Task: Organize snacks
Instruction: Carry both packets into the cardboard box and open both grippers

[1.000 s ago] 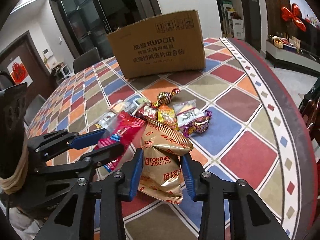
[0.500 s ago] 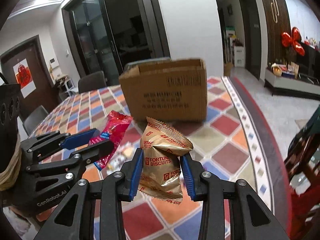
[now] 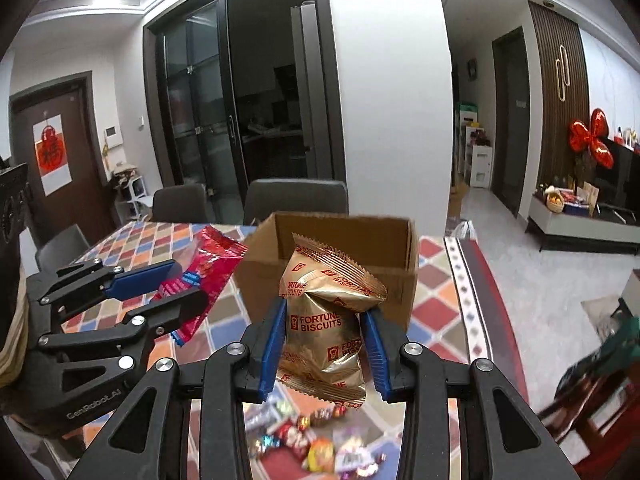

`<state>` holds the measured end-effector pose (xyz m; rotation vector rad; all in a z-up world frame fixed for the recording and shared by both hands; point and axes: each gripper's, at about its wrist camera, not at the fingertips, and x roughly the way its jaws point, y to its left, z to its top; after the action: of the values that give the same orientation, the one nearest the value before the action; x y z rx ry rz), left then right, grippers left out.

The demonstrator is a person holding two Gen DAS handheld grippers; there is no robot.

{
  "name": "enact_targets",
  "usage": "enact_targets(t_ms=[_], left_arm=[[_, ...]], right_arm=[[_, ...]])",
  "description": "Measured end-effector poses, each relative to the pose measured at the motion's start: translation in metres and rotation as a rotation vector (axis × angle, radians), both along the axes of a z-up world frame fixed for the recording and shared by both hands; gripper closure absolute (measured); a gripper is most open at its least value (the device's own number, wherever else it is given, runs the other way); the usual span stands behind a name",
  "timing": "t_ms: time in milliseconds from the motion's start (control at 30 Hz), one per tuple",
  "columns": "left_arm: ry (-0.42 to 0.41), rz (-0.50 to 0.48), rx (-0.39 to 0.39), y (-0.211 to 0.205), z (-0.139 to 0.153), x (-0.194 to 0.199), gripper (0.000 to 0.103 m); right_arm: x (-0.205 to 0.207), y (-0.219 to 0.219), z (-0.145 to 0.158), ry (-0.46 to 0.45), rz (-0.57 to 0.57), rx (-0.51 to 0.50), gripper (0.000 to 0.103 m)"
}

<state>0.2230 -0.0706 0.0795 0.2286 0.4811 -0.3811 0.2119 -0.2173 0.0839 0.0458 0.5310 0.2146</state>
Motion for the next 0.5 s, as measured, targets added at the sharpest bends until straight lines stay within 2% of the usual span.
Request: enact_targets(t_ms=[300,500], left_arm=[[0.026,0.014,0.025,0.000,0.017,0.062,0.070],[0.074,0.021,0.012,-0.004,0.017,0.105,0.070]], right_arm=[[0.059,0.002,0.023,0.001,0.007,-0.060,0.064],[0.098,-0.009,0.018,0.050,-0.018,-0.053,0.064]])
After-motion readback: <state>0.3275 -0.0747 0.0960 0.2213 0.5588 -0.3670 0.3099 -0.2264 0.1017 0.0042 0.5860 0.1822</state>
